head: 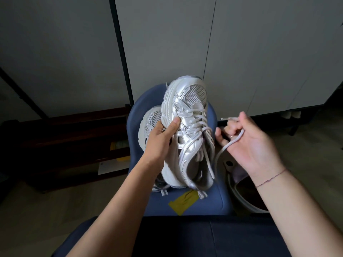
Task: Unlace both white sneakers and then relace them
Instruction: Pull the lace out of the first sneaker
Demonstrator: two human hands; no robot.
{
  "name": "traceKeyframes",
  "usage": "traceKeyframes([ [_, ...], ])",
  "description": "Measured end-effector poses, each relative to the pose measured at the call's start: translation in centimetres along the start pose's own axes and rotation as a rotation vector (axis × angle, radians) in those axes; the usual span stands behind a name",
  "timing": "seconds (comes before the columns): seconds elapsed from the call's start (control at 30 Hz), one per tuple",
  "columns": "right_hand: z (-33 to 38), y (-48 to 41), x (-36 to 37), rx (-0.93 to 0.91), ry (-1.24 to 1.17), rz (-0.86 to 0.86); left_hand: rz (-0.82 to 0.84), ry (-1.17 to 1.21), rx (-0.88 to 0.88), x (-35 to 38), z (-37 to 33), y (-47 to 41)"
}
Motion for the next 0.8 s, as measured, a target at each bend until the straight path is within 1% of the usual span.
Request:
traceKeyframes([
  [0.03, 0.2, -0.1, -0.4, -0.025, 0.048, -0.066, 0.000, 0.002, 0.001, 0.0, -0.1, 0.0],
  [0.07, 0.3, -0.1, -0.6, -0.079, 0.155, -0.148, 0.004, 0.006, 0.004, 0.0, -0.1, 0.0],
  [0.13, 0.1, -0.2, -1.0, -0.210, 0.472, -0.297, 0.030, 0.005, 0.010, 0.0, -0.1, 0.0],
  [0.17, -0.3, -0.2, -1.0, -0.253, 0.617, -0.343, 0.050, 0.007, 0.012, 0.1, -0.1, 0.1],
  [0.23, -0.9, -0.1, -0.7, -0.272, 0.762, -0.337, 0.091, 0.022, 0.023, 0.3, -0.1, 0.2],
  [0.33, -1.3, 0.0, 0.2, -0.230, 0.752, -0.243, 0.118, 0.047, 0.045, 0.6, -0.2, 0.4],
  [0.4, -1.3, 0.1, 0.4, -0.216, 0.763, -0.224, 0.105, 0.054, 0.056, 0.6, -0.2, 0.5],
  [0.5, -1.4, 0.1, 0.2, -0.194, 0.858, -0.223, 0.099, 0.041, 0.074, 0.5, -0.2, 0.4],
  [0.67, -1.5, 0.1, 0.4, -0.142, 0.883, -0.244, 0.096, 0.055, 0.084, 0.5, -0.2, 0.5],
  [0.8, -1.3, -0.1, 0.2, -0.172, 0.950, -0.280, 0.081, 0.042, 0.073, 0.5, 0.1, 0.5],
])
Point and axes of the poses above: each hand's wrist, its own y-axis away from the middle knuckle, its own x-axis out of the palm, z = x × y, the point moved 2 cm from there along -y, towards the middle knuckle, and after that the axes turned 15 degrees about x, right-handed, at the moved point
